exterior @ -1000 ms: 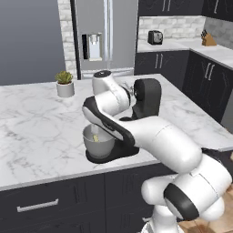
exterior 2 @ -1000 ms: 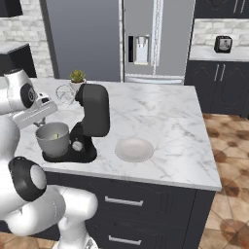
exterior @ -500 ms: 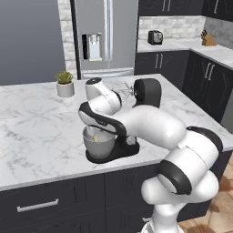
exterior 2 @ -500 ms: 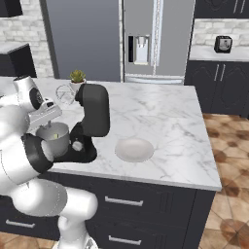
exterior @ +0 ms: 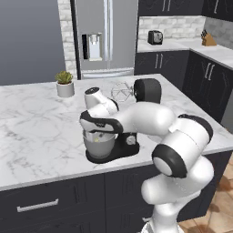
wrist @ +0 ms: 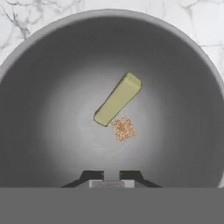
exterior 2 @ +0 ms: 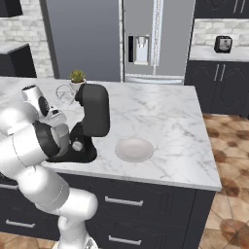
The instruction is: Add butter and sugar cubes to the stand mixer bowl and then turn on the stand mixer to begin making frosting.
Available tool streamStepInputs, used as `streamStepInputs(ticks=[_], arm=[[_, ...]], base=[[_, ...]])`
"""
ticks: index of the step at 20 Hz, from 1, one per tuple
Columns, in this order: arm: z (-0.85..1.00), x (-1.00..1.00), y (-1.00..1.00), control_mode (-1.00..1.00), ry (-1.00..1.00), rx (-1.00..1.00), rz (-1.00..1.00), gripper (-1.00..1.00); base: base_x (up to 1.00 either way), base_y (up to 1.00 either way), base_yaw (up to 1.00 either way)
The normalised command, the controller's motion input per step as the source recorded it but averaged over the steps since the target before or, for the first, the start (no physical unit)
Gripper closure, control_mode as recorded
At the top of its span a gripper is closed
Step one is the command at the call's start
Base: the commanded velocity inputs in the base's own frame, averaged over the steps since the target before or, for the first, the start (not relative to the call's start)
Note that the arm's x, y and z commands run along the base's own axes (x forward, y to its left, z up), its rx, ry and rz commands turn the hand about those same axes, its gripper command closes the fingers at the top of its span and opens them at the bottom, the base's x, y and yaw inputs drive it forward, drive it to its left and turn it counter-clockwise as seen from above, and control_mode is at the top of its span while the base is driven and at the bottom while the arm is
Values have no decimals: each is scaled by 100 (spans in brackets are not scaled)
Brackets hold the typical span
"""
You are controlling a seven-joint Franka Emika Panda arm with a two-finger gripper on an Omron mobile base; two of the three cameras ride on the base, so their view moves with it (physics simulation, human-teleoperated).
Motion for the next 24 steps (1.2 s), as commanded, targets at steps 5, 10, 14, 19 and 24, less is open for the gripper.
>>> streamStepInputs(ticks=[5,10,14,19,24], arm=[[-45,23,0,-100,0,0,-2,100],[-44,25,0,-100,2,0,-3,-100],[-10,5,-3,-100,0,0,-3,-100],[46,-38,-2,-100,-3,1,-6,-100],[100,-95,-17,-100,-13,13,-5,-100]], base=[[0,0,0],[0,0,0],[0,0,0],[0,0,0],[0,0,0]])
